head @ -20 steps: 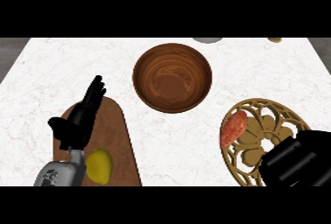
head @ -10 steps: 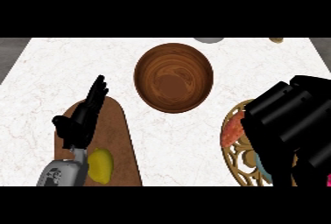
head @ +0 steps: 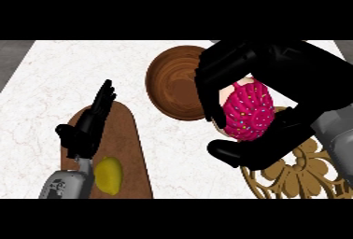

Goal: Pick the cupcake from the placemat and place it in the bowl

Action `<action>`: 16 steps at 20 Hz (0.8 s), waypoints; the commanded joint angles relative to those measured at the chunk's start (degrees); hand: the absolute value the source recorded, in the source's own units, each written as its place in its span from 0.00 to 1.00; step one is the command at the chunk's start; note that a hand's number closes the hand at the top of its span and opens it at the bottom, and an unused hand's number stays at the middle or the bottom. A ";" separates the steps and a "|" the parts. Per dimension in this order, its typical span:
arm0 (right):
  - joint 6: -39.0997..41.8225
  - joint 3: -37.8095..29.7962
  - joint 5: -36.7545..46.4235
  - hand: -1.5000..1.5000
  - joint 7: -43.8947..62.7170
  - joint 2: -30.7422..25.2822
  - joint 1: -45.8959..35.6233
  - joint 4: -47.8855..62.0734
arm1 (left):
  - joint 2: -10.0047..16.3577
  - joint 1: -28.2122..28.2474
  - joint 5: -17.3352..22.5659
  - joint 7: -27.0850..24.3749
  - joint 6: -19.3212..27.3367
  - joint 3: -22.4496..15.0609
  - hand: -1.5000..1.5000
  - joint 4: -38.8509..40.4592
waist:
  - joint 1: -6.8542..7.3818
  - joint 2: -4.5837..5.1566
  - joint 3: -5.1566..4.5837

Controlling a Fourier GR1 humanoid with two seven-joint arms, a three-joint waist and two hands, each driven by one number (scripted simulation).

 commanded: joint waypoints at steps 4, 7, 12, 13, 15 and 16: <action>-8.55 6.07 21.03 1.00 -13.34 7.74 -2.95 17.85 | 0.21 -0.33 -0.22 1.16 0.17 0.18 0.50 -2.07 | 0.57 0.25 0.03; -9.85 4.37 22.93 1.00 -18.44 9.86 -6.68 29.24 | -0.84 -2.56 -0.90 -2.00 0.59 0.63 0.50 4.21 | 0.25 0.46 0.00; -15.78 4.10 29.88 1.00 -28.62 12.35 -9.14 43.97 | -1.10 -0.02 -1.75 -0.53 0.84 -0.93 0.50 -0.29 | 0.55 0.36 0.03; -16.89 4.82 31.00 1.00 -30.20 13.07 -8.23 46.26 | 0.63 -1.84 1.18 -1.91 -1.88 1.90 0.50 2.74 | 0.33 0.45 0.01; -17.92 3.89 32.56 1.00 -31.52 14.44 -12.94 53.95 | -0.27 -4.74 -0.64 2.58 0.34 0.91 0.50 1.18 | 0.82 0.56 0.03; -18.34 3.97 33.44 1.00 -33.42 15.40 -13.43 56.44 | -0.16 -1.67 0.25 0.60 -1.13 0.39 0.50 -0.11 | 0.71 0.37 0.03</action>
